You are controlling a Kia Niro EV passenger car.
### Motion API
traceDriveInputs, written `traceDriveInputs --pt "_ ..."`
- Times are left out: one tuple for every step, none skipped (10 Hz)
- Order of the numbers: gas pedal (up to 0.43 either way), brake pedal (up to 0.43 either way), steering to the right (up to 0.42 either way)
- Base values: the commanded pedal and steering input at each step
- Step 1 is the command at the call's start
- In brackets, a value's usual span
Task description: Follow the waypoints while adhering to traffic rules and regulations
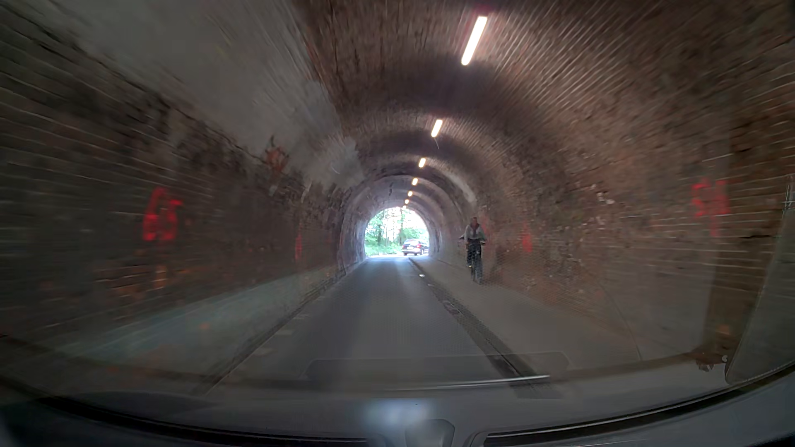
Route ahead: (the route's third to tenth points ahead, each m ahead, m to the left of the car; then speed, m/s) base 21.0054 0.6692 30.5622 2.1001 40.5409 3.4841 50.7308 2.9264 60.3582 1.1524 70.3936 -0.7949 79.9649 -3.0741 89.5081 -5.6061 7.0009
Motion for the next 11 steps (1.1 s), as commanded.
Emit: traceDriveInputs --pt "0.067 0.0 -0.007" --pt "0.067 0.0 -0.007" --pt "0.067 0.0 -0.007" --pt "0.067 0.0 -0.008" --pt "0.067 0.0 -0.008" --pt "0.067 0.0 -0.008" --pt "0.067 0.0 -0.008" --pt "0.067 0.0 -0.008" --pt "0.067 0.0 -0.007" --pt "0.067 0.0 -0.006" --pt "0.067 0.0 -0.006"
